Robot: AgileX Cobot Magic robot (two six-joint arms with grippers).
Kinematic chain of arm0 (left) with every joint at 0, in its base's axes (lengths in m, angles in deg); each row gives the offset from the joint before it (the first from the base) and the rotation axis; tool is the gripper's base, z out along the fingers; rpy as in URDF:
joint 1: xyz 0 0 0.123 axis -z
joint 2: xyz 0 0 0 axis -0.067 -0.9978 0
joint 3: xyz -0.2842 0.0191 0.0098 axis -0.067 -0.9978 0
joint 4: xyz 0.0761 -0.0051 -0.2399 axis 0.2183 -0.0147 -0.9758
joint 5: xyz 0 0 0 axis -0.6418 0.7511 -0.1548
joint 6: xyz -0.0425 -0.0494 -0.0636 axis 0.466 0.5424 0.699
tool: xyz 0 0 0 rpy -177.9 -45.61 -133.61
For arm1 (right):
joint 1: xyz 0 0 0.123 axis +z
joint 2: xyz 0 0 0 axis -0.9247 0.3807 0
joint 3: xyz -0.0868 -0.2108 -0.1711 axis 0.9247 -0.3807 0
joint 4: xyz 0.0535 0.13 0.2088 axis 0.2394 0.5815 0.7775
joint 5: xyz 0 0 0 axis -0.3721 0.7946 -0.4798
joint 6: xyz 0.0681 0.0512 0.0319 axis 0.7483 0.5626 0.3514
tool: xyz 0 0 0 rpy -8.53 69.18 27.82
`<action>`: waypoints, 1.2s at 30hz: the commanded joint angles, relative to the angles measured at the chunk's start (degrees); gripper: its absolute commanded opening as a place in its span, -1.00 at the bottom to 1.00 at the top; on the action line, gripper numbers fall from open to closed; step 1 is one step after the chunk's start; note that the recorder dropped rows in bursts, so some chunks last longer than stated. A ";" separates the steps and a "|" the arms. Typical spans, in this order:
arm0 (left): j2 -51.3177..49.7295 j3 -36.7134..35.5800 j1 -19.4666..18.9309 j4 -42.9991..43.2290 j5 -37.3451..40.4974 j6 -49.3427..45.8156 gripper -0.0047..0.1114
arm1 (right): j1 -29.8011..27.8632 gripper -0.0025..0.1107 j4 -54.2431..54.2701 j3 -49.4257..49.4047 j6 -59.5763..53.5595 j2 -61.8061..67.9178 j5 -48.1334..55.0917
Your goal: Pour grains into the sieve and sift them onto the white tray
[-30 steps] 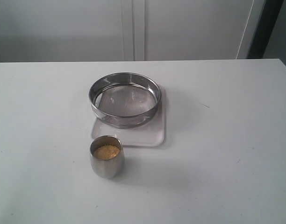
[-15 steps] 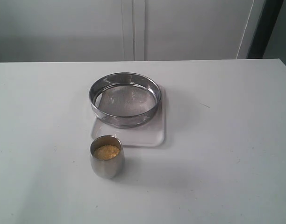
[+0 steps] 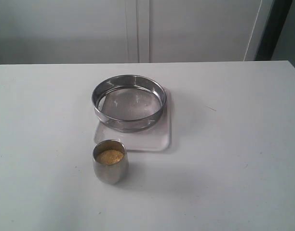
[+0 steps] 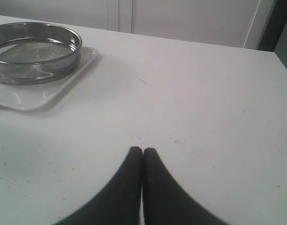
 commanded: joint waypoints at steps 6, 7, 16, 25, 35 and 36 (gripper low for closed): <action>-6.06 0.41 8.35 8.79 -2.13 1.16 -0.92 | 0.24 -0.96 0.32 -0.14 0.30 -0.26 -0.41; -6.64 0.41 9.27 9.56 -1.62 0.99 -0.92 | 0.24 -0.96 0.32 -0.14 0.30 -0.26 -0.41; -12.01 0.41 16.27 11.71 -4.02 -1.59 -0.92 | 0.24 -0.96 0.32 -0.14 0.30 -0.26 -0.41; -19.24 0.41 22.35 11.71 -8.70 -4.82 -0.92 | 0.24 -0.96 0.32 -0.14 0.30 -0.26 -0.41; -26.31 0.41 29.04 4.89 -9.74 -12.05 -0.92 | 0.24 -0.96 0.32 -0.14 0.30 -0.26 -0.41; -27.08 0.41 29.77 4.11 -9.74 -12.99 -0.92 | 0.24 -0.96 0.32 -0.14 0.30 -0.26 -0.41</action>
